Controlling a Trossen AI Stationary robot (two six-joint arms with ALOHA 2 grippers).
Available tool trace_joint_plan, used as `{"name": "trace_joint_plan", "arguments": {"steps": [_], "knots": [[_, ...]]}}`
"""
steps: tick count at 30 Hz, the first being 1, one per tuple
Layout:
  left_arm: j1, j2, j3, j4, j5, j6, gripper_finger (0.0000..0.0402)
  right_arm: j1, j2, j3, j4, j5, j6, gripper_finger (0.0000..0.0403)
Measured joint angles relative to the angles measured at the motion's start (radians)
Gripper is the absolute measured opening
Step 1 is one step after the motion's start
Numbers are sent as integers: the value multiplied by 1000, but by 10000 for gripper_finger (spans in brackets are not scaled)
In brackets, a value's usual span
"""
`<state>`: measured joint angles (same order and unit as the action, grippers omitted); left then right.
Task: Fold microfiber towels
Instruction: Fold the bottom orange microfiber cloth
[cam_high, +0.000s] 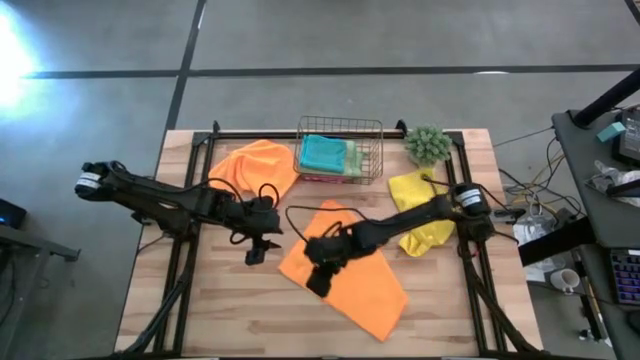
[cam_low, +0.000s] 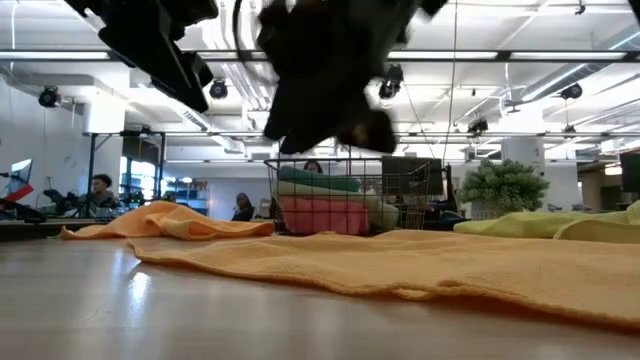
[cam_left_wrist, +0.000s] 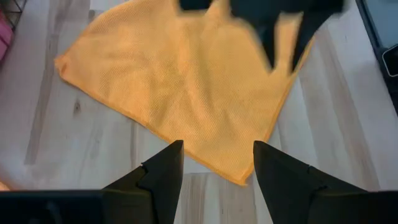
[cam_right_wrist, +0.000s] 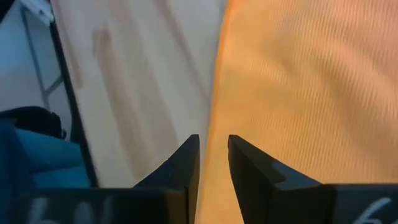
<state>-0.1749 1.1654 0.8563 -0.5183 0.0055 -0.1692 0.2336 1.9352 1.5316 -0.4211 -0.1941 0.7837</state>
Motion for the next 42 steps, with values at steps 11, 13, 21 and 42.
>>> {"name": "trace_joint_plan", "arguments": {"steps": [11,13,21,42], "knots": [[-20,120,1,86,63,285,178,209,-35,4,-218,139,312,77],[-22,150,5,89,63,289,178,238,-35,5,-219,142,348,77],[-31,233,61,46,64,305,183,342,-35,5,-270,143,533,109],[-141,248,297,-252,-64,412,192,515,-9,284,-726,200,805,112]]}}
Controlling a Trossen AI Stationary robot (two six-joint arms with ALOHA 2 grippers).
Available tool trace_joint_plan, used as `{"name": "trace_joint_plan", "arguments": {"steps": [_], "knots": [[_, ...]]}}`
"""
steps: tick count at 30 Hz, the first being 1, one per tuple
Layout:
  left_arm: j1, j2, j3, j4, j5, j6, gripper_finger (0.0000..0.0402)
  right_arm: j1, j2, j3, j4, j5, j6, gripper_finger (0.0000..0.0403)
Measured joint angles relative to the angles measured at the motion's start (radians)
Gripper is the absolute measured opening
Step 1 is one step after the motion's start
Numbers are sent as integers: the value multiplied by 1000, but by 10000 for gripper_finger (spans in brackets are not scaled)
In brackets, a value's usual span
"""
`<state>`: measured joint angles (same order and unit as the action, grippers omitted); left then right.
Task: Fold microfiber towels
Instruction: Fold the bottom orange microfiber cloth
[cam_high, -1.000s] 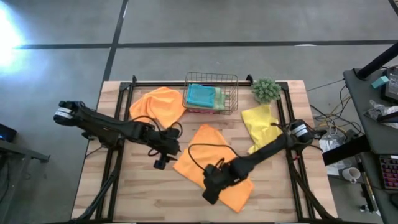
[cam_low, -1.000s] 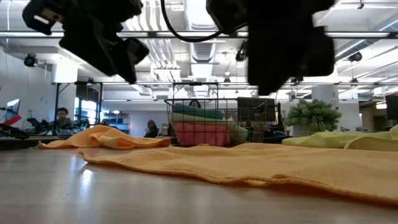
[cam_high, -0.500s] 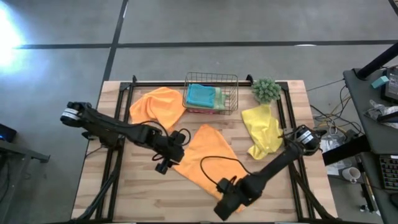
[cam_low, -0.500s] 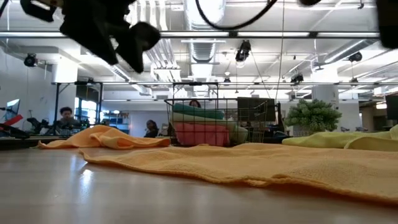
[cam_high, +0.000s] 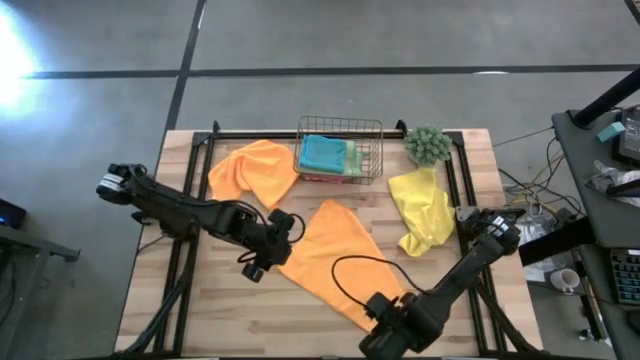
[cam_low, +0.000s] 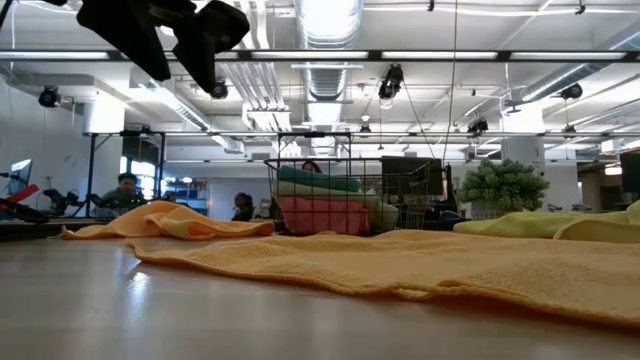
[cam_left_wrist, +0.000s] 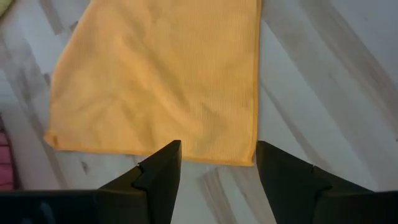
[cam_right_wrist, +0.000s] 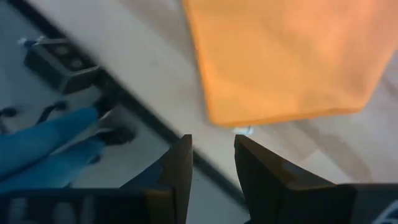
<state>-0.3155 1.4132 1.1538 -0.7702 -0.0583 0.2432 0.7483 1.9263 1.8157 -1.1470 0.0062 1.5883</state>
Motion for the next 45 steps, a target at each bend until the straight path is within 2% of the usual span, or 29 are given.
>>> {"name": "trace_joint_plan", "arguments": {"steps": [4,11,18,22,30,34,45], "knots": [[-13,6,0,-5,-28,1,192,0,91,69,-102,28,-13,111],[-14,37,0,-2,-32,0,192,0,307,263,-222,12,-141,111],[-14,97,0,-7,-31,5,192,5,434,438,-266,-16,-119,116],[-16,143,0,-1,-40,0,192,9,456,468,-273,-40,-70,138],[-29,216,-1,-4,-8,-1,192,20,454,471,-282,-32,-92,192],[-39,235,-2,12,31,-29,192,24,451,468,-284,-20,-146,195],[-63,340,-2,84,38,-47,192,20,451,461,-289,21,-202,185]]}}
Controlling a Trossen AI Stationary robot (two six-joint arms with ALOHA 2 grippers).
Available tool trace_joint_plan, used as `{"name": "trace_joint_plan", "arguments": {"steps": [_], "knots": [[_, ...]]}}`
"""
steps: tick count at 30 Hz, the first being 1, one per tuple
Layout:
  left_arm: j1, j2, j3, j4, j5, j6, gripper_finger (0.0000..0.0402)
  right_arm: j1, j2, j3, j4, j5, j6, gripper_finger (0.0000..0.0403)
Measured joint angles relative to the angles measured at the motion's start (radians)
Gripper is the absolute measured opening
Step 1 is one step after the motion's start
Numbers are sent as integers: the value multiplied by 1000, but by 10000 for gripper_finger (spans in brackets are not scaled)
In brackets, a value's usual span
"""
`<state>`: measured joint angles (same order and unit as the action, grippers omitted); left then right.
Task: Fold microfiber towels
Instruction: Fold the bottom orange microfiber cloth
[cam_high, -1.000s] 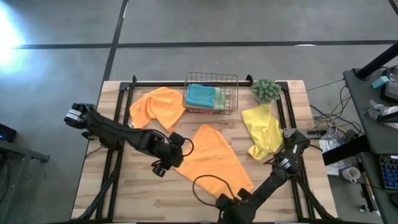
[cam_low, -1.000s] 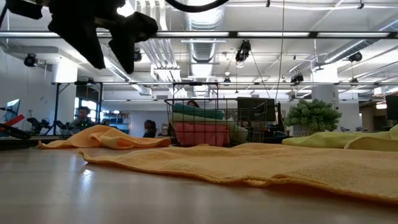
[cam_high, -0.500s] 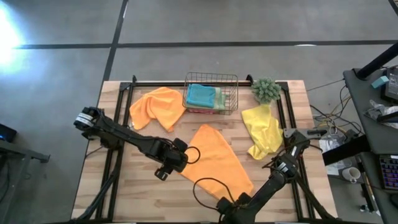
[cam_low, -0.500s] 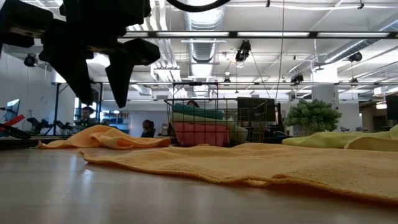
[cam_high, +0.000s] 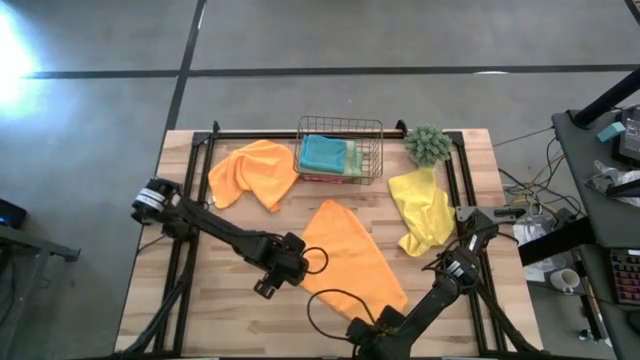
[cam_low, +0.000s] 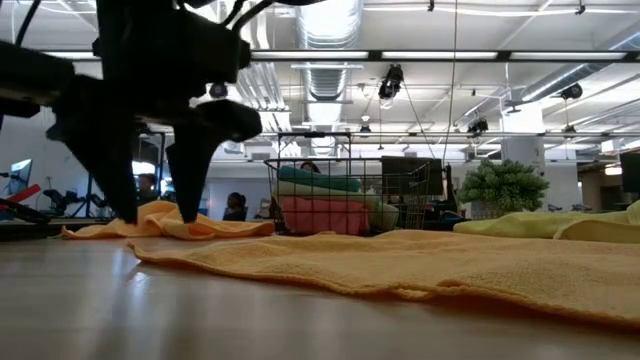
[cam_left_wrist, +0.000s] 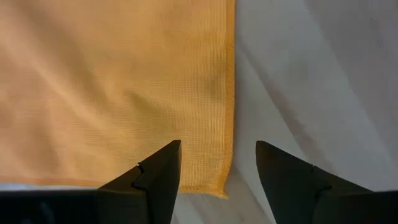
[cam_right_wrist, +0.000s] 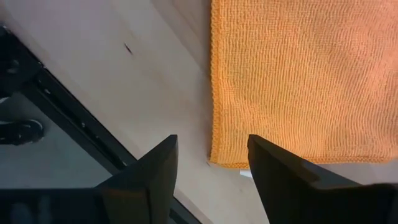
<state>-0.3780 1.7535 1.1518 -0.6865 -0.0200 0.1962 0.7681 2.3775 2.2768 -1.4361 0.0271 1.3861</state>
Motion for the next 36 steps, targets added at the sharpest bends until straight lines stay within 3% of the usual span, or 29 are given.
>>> {"name": "trace_joint_plan", "arguments": {"steps": [10,15,17,36], "knots": [[-41,24,0,15,-8,1,192,-26,0,0,40,-65,77,185],[-42,24,-1,41,-82,3,192,-27,0,-10,32,-80,89,185],[-42,24,-7,59,-124,4,192,-27,0,-27,31,-80,87,185],[-21,19,-140,247,-177,56,192,-25,-3,-151,46,-80,2,185]]}}
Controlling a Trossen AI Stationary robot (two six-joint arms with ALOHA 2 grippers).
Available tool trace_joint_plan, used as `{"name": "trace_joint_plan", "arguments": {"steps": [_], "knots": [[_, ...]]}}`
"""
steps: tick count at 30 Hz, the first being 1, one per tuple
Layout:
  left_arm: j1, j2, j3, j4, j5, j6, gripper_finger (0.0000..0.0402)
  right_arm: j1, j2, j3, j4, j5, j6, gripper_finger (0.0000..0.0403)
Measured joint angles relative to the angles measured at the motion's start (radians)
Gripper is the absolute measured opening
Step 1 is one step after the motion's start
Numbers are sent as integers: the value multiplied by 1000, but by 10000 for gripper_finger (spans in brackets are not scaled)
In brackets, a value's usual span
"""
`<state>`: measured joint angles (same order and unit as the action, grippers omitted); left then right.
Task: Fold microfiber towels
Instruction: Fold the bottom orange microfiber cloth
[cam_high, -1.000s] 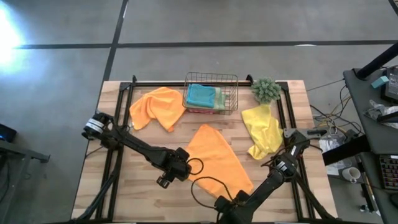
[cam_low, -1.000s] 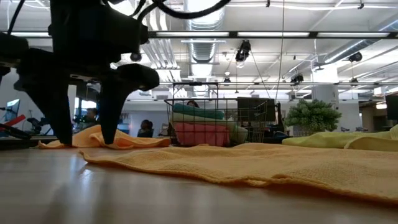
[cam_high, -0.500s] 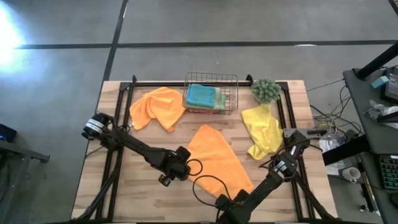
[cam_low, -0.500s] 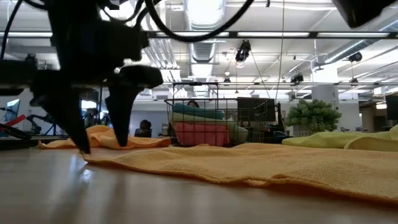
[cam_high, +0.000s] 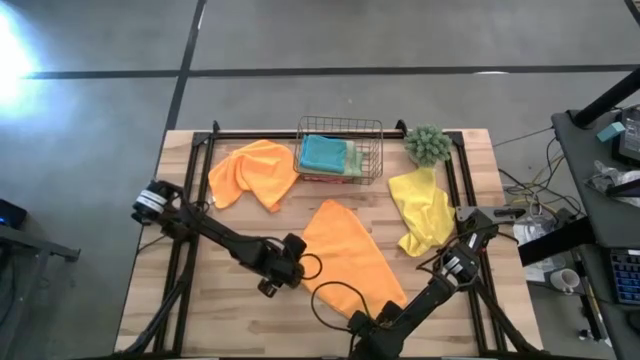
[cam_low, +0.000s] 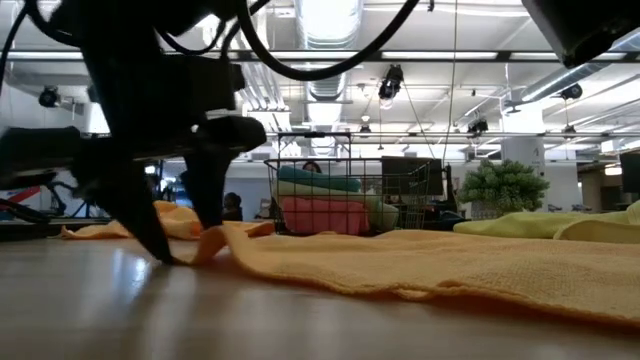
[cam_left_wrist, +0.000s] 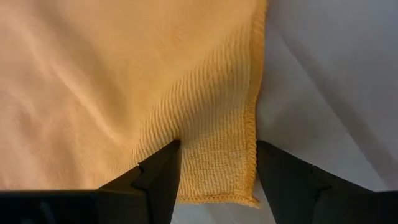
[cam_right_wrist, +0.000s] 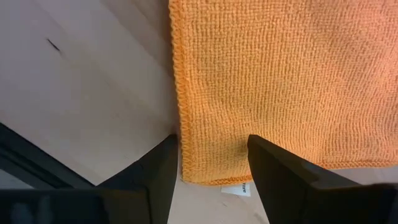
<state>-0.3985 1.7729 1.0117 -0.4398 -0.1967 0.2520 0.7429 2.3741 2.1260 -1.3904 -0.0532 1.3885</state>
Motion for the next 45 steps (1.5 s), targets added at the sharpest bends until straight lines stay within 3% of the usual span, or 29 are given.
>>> {"name": "trace_joint_plan", "arguments": {"steps": [8,18,22,29,45], "knots": [[77,37,1,55,32,-10,175,-6,-1,-38,4,-4,6,159],[81,84,0,105,64,0,45,-10,2,-50,-2,-5,23,18],[82,84,2,135,56,1,6,-10,2,-51,-4,-2,24,11],[75,47,12,109,57,-7,1,-9,-1,-8,-14,15,16,8],[58,-178,41,-171,138,-12,0,-4,-115,10,44,61,48,8]]}}
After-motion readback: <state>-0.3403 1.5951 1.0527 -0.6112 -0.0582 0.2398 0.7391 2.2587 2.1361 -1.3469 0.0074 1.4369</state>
